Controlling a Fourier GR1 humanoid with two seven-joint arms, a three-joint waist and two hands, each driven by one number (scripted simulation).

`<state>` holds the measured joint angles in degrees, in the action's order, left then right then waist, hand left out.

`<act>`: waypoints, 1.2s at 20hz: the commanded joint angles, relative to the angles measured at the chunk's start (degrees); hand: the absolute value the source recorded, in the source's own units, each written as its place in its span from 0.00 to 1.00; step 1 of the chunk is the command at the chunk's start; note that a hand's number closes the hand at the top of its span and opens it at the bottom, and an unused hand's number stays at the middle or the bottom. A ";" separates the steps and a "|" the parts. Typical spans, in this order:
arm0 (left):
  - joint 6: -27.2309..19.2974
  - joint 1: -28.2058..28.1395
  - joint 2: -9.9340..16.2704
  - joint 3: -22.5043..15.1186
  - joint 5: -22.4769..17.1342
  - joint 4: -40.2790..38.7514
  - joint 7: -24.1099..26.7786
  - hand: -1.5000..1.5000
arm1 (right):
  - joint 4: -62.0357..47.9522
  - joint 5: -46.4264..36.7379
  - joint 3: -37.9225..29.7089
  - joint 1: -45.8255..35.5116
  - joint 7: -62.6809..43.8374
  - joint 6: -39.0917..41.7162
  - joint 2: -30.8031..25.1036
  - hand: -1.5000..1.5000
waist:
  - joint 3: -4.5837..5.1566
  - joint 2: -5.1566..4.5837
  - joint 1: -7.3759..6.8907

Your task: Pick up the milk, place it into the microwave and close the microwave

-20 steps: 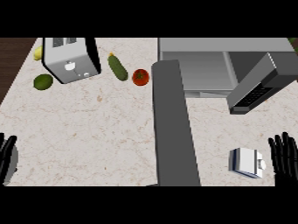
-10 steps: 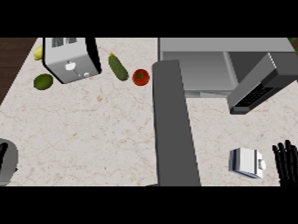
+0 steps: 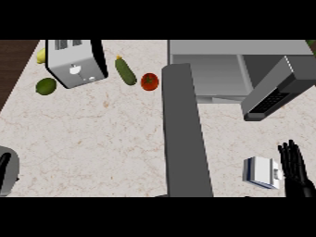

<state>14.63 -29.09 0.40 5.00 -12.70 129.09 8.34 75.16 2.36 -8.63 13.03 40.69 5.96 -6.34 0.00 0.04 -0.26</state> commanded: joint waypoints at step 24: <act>0.21 1.91 0.96 2.19 -2.05 -0.69 -2.52 0.00 | -35.13 0.12 -0.78 -14.78 19.99 21.99 -6.23 1.00 | -0.12 -0.04 0.12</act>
<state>15.55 -28.31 0.82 6.66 -14.25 127.87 7.90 40.11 1.22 -11.20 -1.86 53.48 17.18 -13.54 -0.11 -0.02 -0.65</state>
